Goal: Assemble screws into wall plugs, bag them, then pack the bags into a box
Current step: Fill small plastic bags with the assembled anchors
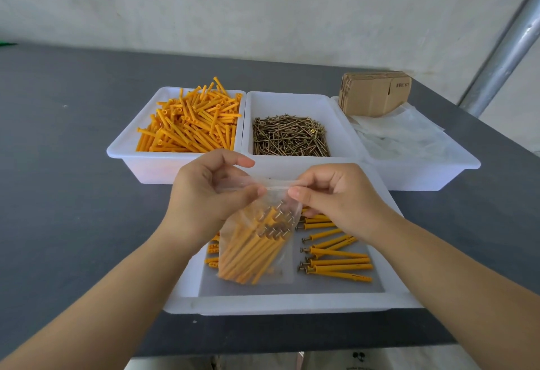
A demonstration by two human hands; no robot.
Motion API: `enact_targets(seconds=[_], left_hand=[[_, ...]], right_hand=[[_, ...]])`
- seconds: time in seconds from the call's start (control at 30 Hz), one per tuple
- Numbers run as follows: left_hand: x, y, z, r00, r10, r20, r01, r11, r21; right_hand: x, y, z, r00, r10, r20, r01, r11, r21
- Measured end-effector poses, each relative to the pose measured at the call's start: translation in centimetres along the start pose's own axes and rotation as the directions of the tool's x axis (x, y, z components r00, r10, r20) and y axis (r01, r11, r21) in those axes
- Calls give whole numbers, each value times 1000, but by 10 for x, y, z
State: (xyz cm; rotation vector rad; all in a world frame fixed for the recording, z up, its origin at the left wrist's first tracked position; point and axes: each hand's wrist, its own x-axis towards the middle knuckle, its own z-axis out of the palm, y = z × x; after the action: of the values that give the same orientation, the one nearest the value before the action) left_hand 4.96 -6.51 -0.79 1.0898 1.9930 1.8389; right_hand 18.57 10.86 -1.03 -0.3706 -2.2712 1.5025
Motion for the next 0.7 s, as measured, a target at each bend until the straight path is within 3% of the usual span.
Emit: enact_targets(seconds=[0.1,0.17,0.33,0.53,0.7], left_hand=[[6,11,3,972,205,113,-233,892,388],[12,21,9,940,227,256,-333,783,526],[23,29,20,923,106,370,-311,770,556],[24,21,21,937,111,330,-281,800,531],[24,22,25,946,118,302,-275,786,554]], right_hand=[[1,1,-1,1000,-11,2,11,999,-38],[1,2,-1,1000,-15,15,16,999,-49],[-1,2,-2,999,-11,33,12,1000,-8],[1,2,-3,999,25,-20,-24,999,47],[2,2,-4,1000,-18,-3,18,999,-36]])
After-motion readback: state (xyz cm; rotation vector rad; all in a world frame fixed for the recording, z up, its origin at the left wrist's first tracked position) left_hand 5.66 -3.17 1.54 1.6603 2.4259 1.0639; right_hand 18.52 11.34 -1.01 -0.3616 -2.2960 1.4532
